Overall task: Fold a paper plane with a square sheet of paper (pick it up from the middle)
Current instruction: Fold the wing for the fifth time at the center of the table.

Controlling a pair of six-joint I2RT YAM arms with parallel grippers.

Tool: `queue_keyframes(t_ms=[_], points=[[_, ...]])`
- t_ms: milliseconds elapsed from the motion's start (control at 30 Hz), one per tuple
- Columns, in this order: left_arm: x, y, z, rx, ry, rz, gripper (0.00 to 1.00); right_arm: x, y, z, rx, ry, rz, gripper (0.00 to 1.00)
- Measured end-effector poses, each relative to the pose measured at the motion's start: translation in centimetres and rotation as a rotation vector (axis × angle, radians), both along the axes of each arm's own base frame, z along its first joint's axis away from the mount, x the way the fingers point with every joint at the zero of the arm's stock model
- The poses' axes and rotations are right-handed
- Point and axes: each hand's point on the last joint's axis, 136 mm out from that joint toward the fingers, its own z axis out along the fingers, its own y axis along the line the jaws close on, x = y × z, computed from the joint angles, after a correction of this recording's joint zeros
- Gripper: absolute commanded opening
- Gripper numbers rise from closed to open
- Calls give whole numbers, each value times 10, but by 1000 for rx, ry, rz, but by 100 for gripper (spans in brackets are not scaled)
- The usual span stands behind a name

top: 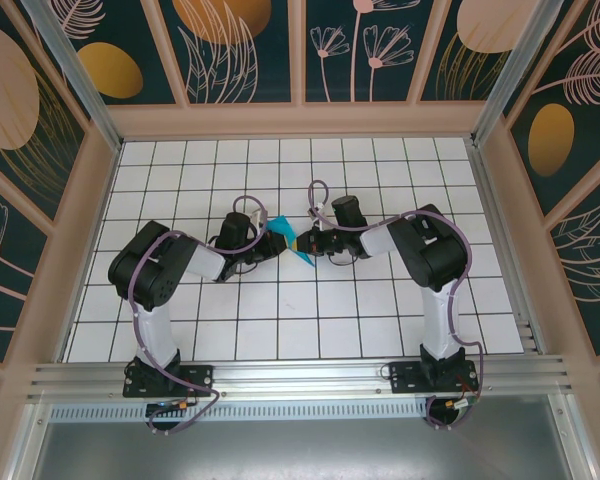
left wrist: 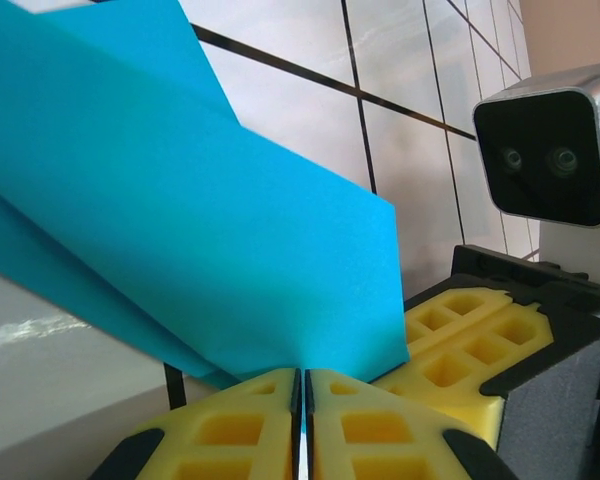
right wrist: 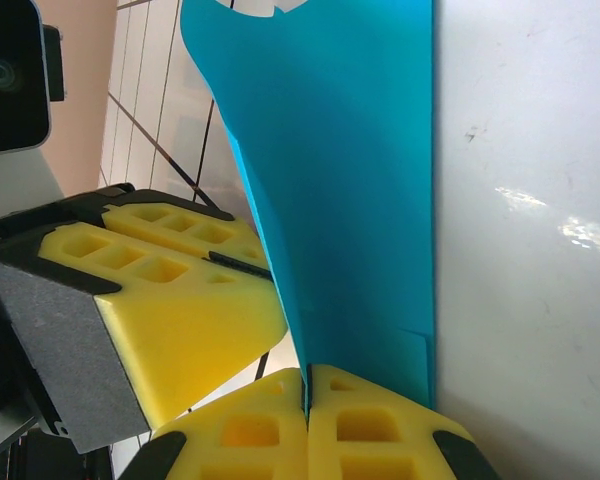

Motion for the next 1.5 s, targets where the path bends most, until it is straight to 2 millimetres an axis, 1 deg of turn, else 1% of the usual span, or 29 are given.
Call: queue_keyframes(t_ms=[167, 633, 1033, 1367, 1500], points=[[3, -2, 2, -7, -14, 1, 11, 0, 0, 0, 0, 0, 0, 0], [9, -4, -4, 9, 16, 1, 8, 1, 0, -1, -14, 18, -3, 0], [11, -3, -7, 30, 40, 14, 4, 1, 1, 2, -46, 46, -4, 14], [12, -4, -8, 40, 57, 23, 4, -2, -7, 3, -110, 41, -6, 20], [13, -4, -8, 46, 73, 25, 3, -3, -9, 4, -122, 39, -4, 20]])
